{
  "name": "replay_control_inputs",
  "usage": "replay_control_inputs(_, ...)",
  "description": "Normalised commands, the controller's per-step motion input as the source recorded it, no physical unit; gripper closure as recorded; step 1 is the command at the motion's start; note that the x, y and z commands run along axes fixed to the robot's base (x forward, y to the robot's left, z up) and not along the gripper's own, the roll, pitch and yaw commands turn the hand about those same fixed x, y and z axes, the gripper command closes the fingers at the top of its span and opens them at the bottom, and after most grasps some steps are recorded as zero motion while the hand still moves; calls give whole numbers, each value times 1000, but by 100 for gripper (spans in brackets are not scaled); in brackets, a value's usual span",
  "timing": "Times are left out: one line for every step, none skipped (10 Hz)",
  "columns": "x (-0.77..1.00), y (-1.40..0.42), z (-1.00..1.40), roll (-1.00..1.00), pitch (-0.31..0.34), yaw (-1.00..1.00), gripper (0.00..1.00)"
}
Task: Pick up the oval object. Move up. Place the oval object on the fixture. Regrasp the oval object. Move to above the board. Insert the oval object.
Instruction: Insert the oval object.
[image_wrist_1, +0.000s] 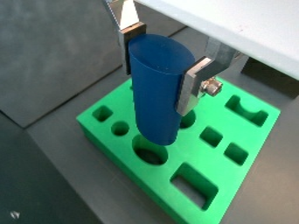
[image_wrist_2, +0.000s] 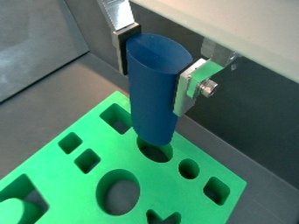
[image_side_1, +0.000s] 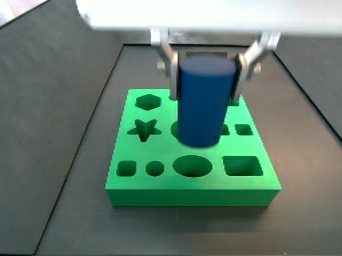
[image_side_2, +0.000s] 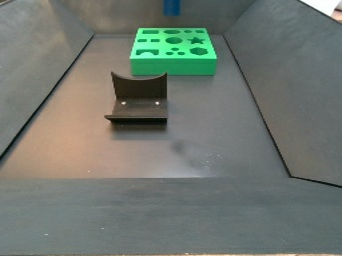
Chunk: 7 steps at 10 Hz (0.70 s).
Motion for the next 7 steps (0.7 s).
replay_control_inputs(74, -137, -494, 27, -96, 0, 100)
replay_control_inputs(54, -100, -514, 50, -99, 0, 100)
replay_control_inputs(54, -17, -546, 81, -80, 0, 100)
replay_control_inputs(0, 0, -577, 110, -81, 0, 100)
replay_control_inputs(0, 0, -591, 121, -69, 0, 100)
replay_control_inputs(-34, 0, -546, 101, -71, 0, 100)
replay_control_inputs(-26, 0, -529, 76, -60, 0, 100)
